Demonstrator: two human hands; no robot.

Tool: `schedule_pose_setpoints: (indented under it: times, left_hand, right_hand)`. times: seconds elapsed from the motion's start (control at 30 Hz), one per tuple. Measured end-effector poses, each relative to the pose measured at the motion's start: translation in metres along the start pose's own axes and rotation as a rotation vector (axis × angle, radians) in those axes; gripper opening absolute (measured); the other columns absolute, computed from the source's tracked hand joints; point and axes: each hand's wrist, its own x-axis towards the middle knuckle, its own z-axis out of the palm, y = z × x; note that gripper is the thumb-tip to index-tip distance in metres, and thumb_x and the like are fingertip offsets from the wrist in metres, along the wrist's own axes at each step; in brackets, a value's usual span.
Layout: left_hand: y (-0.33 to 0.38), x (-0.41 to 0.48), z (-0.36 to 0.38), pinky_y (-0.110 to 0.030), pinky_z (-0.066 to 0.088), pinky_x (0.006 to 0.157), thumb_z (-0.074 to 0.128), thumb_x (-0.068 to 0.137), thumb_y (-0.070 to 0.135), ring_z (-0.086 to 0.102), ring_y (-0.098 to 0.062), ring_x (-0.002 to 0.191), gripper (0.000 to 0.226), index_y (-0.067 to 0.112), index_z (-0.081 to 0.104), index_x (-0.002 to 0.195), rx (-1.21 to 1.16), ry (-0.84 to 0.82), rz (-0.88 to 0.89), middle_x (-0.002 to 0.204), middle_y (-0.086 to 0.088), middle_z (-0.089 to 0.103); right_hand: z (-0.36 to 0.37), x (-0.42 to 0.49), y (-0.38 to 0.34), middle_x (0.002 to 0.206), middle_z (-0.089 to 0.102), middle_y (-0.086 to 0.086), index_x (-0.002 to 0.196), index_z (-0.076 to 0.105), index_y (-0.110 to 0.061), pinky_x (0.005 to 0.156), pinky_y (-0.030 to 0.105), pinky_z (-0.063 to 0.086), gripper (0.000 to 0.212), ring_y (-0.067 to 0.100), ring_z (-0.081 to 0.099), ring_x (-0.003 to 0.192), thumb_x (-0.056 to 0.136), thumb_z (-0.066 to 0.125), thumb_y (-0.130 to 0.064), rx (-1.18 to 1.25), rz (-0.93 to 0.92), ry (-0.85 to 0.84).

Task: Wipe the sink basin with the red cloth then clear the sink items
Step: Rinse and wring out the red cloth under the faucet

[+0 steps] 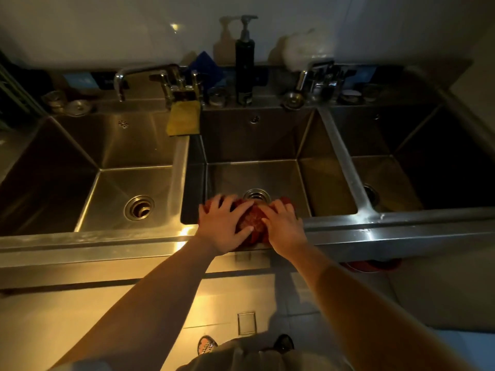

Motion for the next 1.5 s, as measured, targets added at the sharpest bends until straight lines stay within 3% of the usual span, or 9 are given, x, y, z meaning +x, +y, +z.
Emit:
schedule_pose_setpoints:
  times: [0.1,0.23,0.53,0.67,0.77,1.0,1.3,1.5]
  left_hand:
    - [0.034,0.012,0.013,-0.058,0.025,0.108,0.039,0.088,0.062,0.017,-0.029,0.136,0.058,0.046,0.017,0.14,-0.045,-0.083,-0.019,0.147,0.0,0.023]
    - [0.077,0.027,0.026,-0.054,0.032,0.1,0.037,0.088,0.061,0.022,-0.027,0.131,0.058,0.042,0.017,0.14,0.031,-0.037,0.039,0.144,-0.002,0.026]
    - [0.167,0.061,0.049,-0.056,0.026,0.101,0.039,0.09,0.058,0.019,-0.023,0.134,0.069,0.031,0.012,0.147,-0.057,-0.001,0.062,0.147,0.001,0.024]
    - [0.181,0.071,0.053,-0.06,0.016,0.105,0.044,0.088,0.055,0.002,-0.029,0.141,0.062,0.045,0.017,0.142,-0.044,-0.074,-0.045,0.152,0.004,0.012]
    - [0.185,0.076,0.054,-0.061,0.02,0.102,0.044,0.09,0.048,0.009,-0.031,0.139,0.06,0.044,0.016,0.143,-0.013,-0.119,-0.096,0.15,0.002,0.017]
    - [0.199,0.082,0.056,-0.051,0.03,0.092,0.04,0.095,0.041,0.024,-0.026,0.124,0.046,0.032,0.027,0.139,-0.03,-0.058,-0.075,0.139,-0.002,0.027]
    - [0.251,0.105,0.062,-0.05,0.03,0.096,0.042,0.095,0.042,0.026,-0.025,0.124,0.047,0.025,0.03,0.138,-0.025,0.029,0.015,0.138,-0.003,0.027]
    - [0.258,0.12,0.061,-0.051,0.029,0.099,0.043,0.096,0.034,0.025,-0.025,0.125,0.044,0.023,0.031,0.137,-0.022,0.03,0.01,0.139,-0.005,0.026]
  right_hand:
    - [-0.013,-0.012,0.035,0.129,0.035,-0.001,0.128,0.038,-0.036,0.094,0.053,0.035,0.034,0.022,0.029,0.119,0.094,0.04,-0.033,-0.077,-0.028,0.023]
    - [-0.033,-0.026,0.076,0.128,0.037,0.0,0.127,0.042,-0.034,0.091,0.051,0.036,0.035,0.024,0.031,0.117,0.092,0.042,-0.033,-0.118,-0.019,0.049]
    - [-0.074,-0.046,0.154,0.133,0.035,0.002,0.131,0.04,-0.031,0.1,0.052,0.034,0.053,0.028,0.027,0.126,0.082,0.059,-0.035,-0.189,0.092,0.009]
    - [-0.078,-0.047,0.157,0.133,0.039,0.002,0.122,0.046,-0.03,0.102,0.059,0.029,0.037,0.029,0.028,0.128,0.087,0.041,-0.04,-0.077,0.154,0.086]
    - [-0.073,-0.046,0.148,0.133,0.043,-0.002,0.122,0.047,-0.033,0.1,0.059,0.031,0.044,0.029,0.028,0.129,0.088,0.028,-0.055,-0.033,0.178,0.114]
    - [-0.072,-0.037,0.162,0.132,0.04,0.002,0.121,0.045,-0.032,0.097,0.058,0.032,0.039,0.028,0.03,0.123,0.094,0.029,-0.054,-0.094,0.162,0.052]
    - [-0.087,-0.046,0.209,0.13,0.039,0.0,0.121,0.046,-0.033,0.091,0.049,0.032,0.036,0.026,0.031,0.116,0.095,0.031,-0.051,-0.155,0.267,0.143]
    - [-0.089,-0.033,0.216,0.127,0.04,0.0,0.121,0.048,-0.034,0.091,0.051,0.033,0.032,0.027,0.03,0.116,0.095,0.035,-0.048,-0.091,0.286,0.137]
